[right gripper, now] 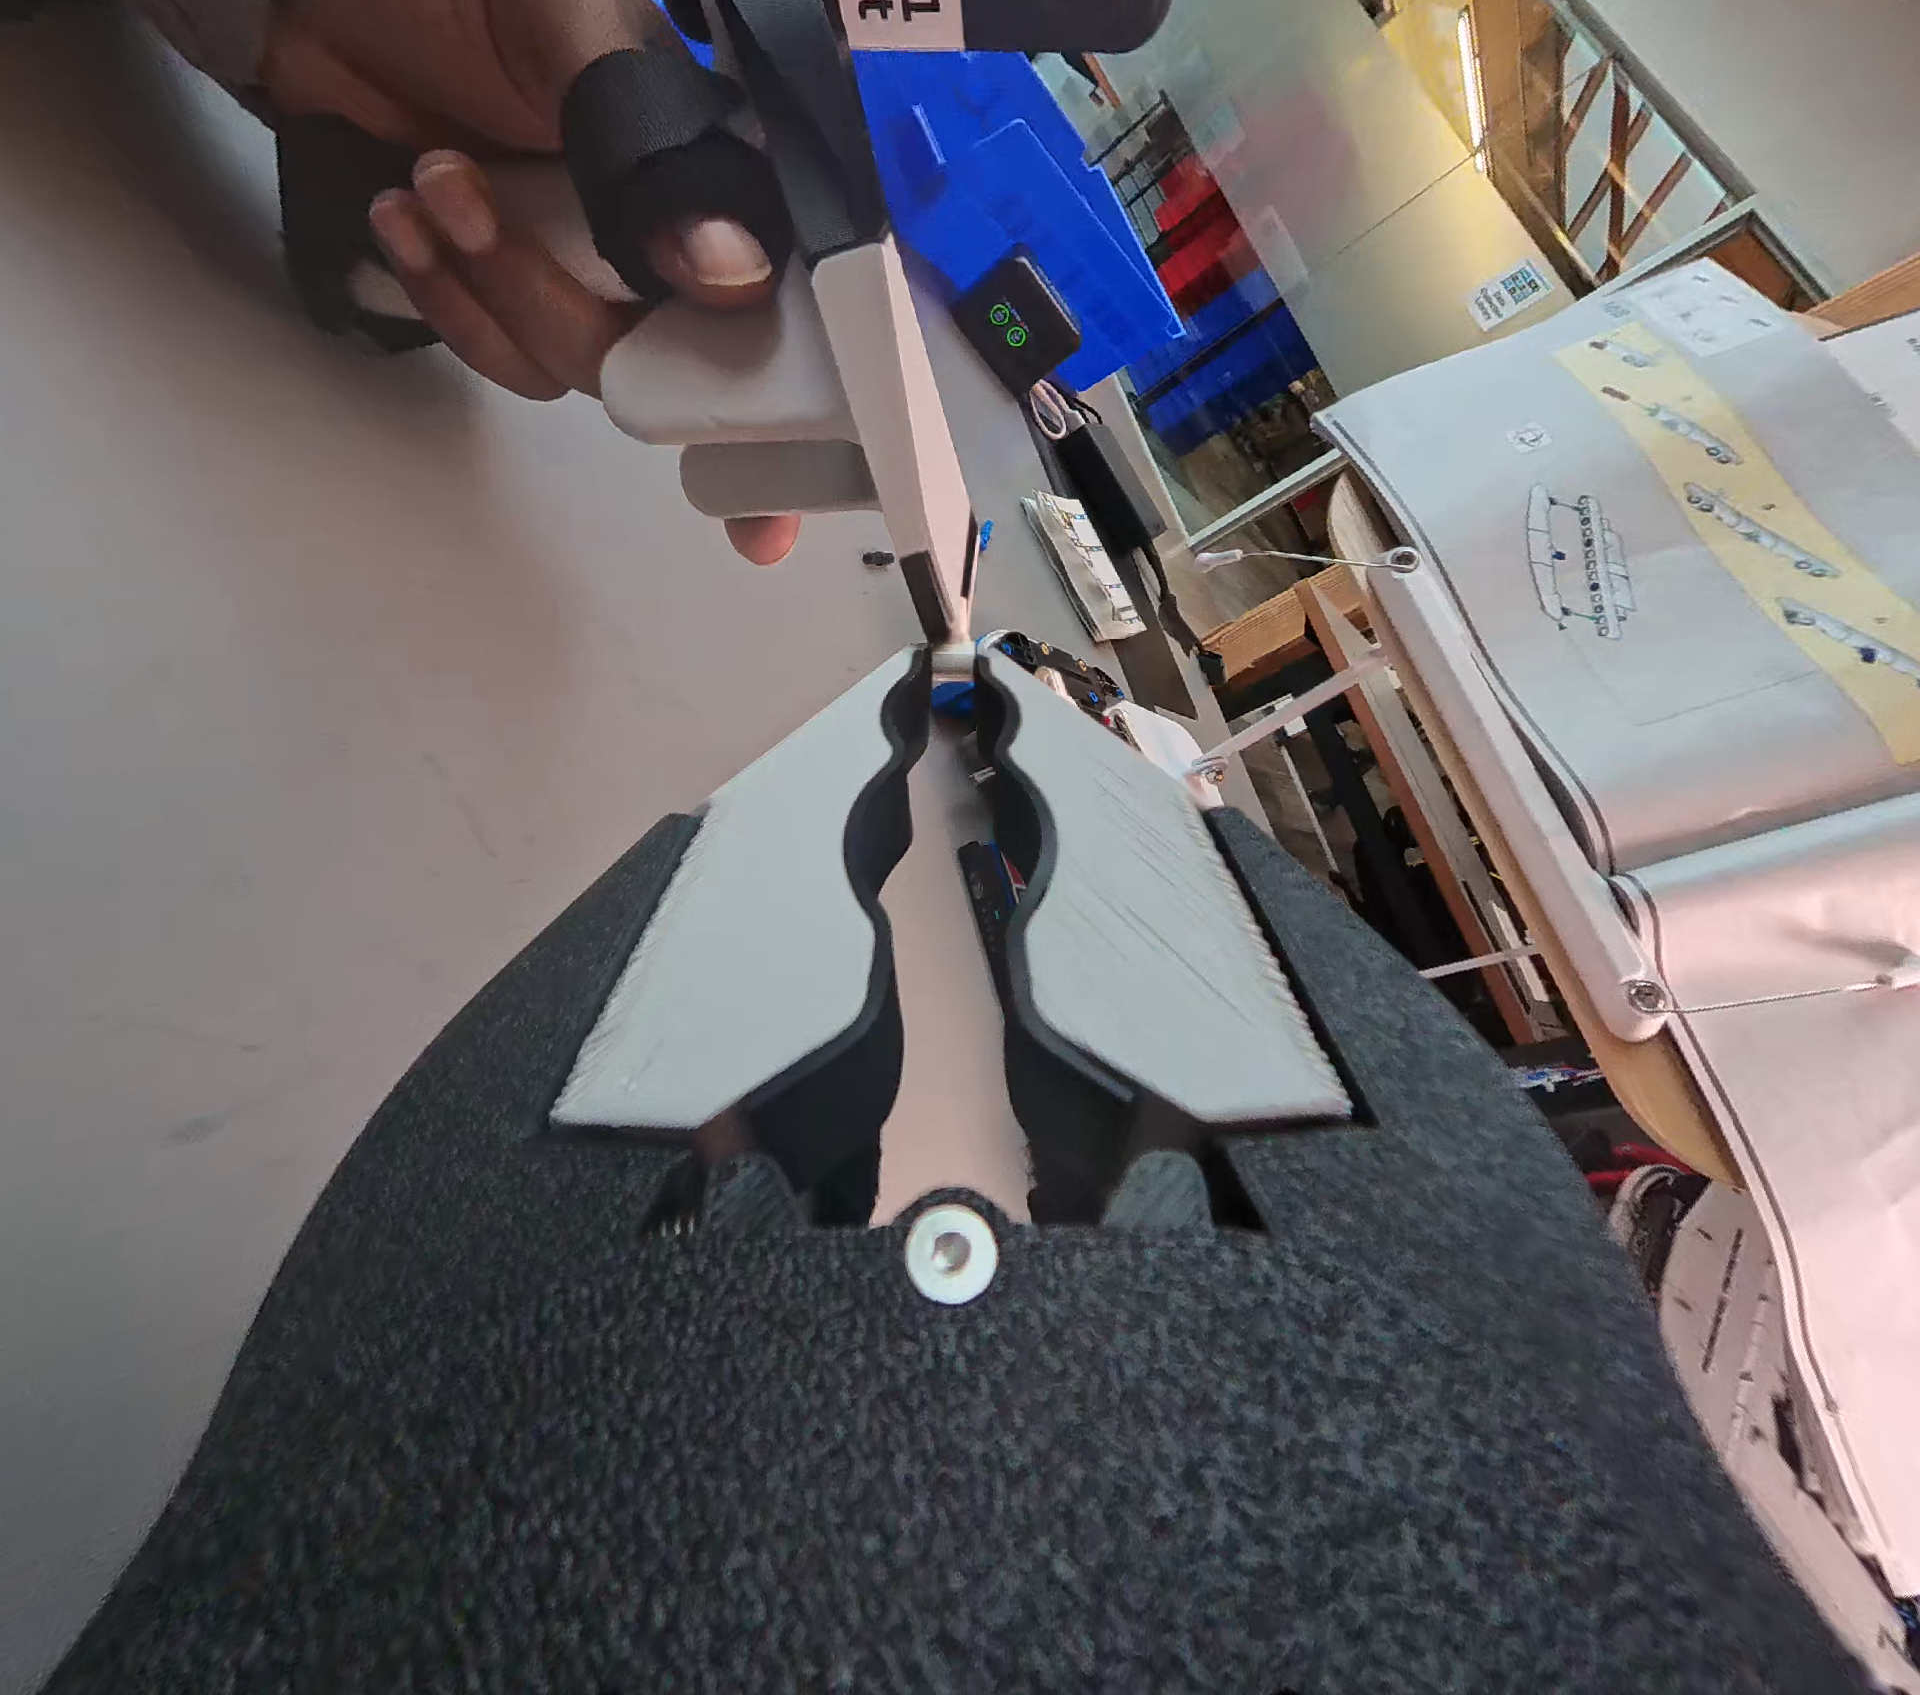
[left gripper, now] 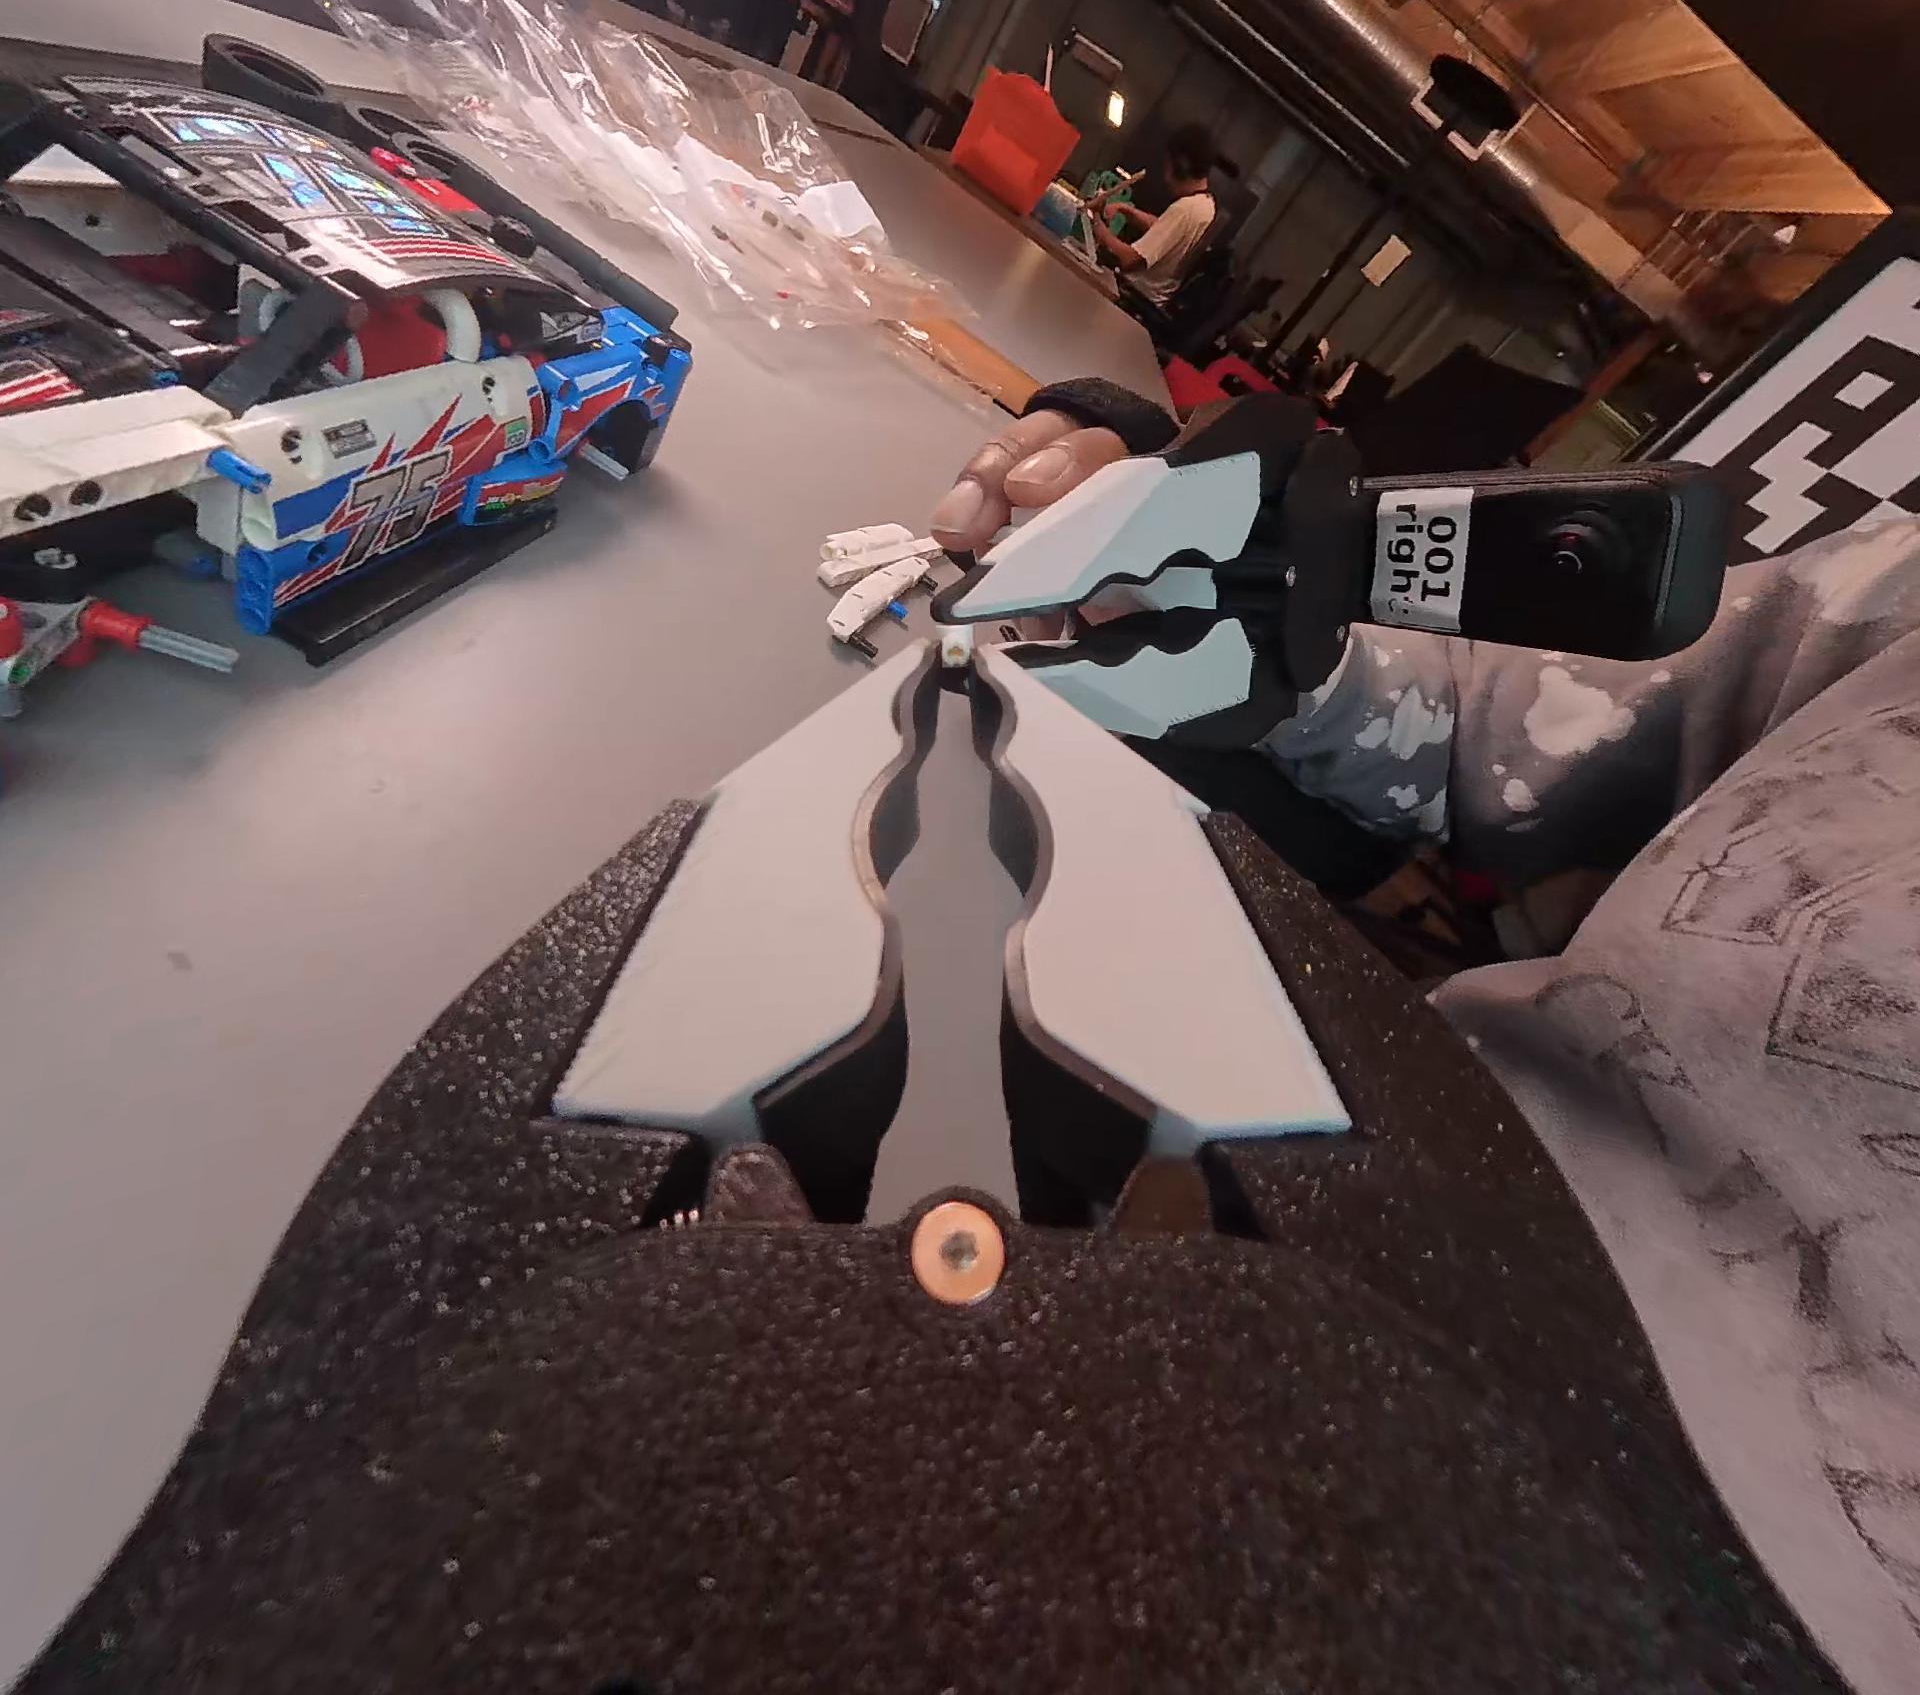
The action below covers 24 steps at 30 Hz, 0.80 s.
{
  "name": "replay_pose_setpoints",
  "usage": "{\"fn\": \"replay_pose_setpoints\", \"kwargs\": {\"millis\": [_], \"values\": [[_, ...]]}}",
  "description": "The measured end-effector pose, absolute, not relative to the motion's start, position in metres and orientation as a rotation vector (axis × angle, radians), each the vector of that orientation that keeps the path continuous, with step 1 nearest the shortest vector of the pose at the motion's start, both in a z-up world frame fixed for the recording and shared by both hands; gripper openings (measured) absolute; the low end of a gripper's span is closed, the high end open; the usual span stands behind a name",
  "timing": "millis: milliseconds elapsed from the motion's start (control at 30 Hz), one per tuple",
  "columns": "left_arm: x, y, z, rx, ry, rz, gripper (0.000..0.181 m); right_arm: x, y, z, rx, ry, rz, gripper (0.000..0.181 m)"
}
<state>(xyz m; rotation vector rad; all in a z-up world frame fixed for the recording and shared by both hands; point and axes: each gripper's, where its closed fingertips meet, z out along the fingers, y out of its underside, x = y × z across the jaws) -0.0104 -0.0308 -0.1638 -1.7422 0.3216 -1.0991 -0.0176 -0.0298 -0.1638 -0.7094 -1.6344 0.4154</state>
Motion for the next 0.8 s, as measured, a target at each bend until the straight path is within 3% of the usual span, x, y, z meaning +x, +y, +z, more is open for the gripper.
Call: {"fn": "replay_pose_setpoints", "kwargs": {"millis": [33,567,667,800], "values": [[-0.01,-0.031,-0.163,-1.741,0.323,-1.103,0.003,-0.017,-0.03,-0.163,-0.699,-1.631,0.407,0.007],[0.0,-0.054,-0.133,-1.533,0.228,-1.652,0.002,-0.007,-0.056,-0.132,-0.711,-1.523,0.727,0.007],[-0.004,-0.049,-0.137,-1.55,0.197,-1.607,0.004,-0.009,-0.052,-0.135,-0.767,-1.515,0.78,0.007],[-0.02,-0.037,-0.142,-1.61,0.255,-1.226,0.021,-0.005,-0.012,-0.13,-0.934,-1.404,0.793,0.006]]}}
